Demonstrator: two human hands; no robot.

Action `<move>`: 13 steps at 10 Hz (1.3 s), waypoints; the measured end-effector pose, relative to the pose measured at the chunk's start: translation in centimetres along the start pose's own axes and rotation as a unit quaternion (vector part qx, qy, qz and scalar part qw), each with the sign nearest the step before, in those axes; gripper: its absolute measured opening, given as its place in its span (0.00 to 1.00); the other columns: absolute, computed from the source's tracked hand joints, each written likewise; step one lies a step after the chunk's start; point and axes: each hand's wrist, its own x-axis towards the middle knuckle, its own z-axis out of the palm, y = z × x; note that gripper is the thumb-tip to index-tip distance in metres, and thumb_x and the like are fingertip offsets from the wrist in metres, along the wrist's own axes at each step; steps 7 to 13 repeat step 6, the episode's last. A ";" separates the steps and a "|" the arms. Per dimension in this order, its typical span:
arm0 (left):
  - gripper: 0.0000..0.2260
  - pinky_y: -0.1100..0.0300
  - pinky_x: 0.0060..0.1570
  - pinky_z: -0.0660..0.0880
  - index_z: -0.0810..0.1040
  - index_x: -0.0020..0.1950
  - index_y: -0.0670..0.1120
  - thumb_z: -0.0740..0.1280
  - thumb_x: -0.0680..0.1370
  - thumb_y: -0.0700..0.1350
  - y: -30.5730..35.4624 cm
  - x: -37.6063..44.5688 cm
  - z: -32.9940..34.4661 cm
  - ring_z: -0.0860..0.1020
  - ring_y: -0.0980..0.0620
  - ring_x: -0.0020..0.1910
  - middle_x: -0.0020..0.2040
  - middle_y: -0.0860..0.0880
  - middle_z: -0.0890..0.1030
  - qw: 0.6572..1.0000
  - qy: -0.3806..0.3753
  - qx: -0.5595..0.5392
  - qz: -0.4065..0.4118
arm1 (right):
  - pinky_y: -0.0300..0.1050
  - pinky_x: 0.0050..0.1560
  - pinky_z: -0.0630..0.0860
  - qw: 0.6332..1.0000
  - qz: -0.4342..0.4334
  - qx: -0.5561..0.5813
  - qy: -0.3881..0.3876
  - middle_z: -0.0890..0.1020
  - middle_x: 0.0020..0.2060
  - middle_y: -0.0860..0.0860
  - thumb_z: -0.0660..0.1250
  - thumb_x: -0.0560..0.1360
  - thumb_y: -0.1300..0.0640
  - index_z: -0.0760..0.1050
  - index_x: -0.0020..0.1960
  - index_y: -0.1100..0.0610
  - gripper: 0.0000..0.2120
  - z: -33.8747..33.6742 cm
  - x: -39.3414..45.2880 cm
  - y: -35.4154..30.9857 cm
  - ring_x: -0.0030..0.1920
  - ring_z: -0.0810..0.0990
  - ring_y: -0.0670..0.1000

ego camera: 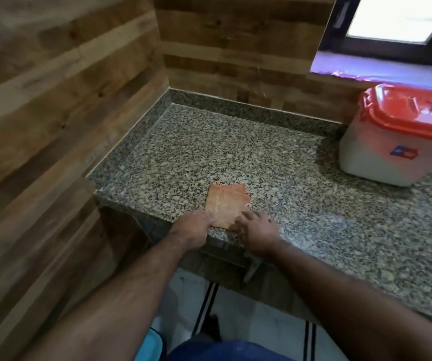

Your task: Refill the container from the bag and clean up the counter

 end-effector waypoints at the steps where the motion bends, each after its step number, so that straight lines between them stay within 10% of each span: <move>1: 0.19 0.45 0.80 0.68 0.78 0.77 0.52 0.63 0.86 0.47 -1.1 1.1 0.7 0.75 0.47 0.77 0.77 0.49 0.79 0.998 -0.017 0.049 0.018 | 0.74 0.81 0.46 0.997 -0.034 -0.042 -0.058 0.60 0.85 0.45 0.68 0.81 0.43 0.64 0.82 0.38 0.31 1.2 0.9 0.7 0.86 0.53 0.57; 4: 0.17 0.42 0.78 0.65 0.83 0.60 0.51 0.56 0.88 0.56 -1.6 3.4 -0.4 0.79 0.47 0.61 0.59 0.49 0.85 0.991 0.005 0.130 -0.044 | 0.72 0.82 0.45 0.991 -0.107 -0.042 -0.061 0.70 0.81 0.43 0.61 0.85 0.45 0.69 0.80 0.41 0.23 2.1 3.1 0.2 0.84 0.60 0.53; 6: 0.15 0.45 0.75 0.68 0.80 0.65 0.50 0.57 0.88 0.55 1.5 5.9 -1.4 0.79 0.47 0.63 0.61 0.50 0.84 0.996 0.044 0.070 0.026 | 0.60 0.81 0.59 0.999 -0.005 0.004 0.031 0.75 0.75 0.49 0.70 0.78 0.44 0.73 0.73 0.48 0.25 0.2 1.0 2.2 0.77 0.68 0.56; 13: 0.15 0.45 0.75 0.68 0.80 0.65 0.50 0.57 0.88 0.55 1.5 5.9 -1.4 0.79 0.47 0.63 0.61 0.50 0.84 0.996 0.044 0.070 0.026 | 0.60 0.81 0.59 0.999 -0.005 0.004 0.031 0.75 0.75 0.49 0.70 0.78 0.44 0.73 0.73 0.48 0.25 0.2 1.0 2.2 0.77 0.68 0.56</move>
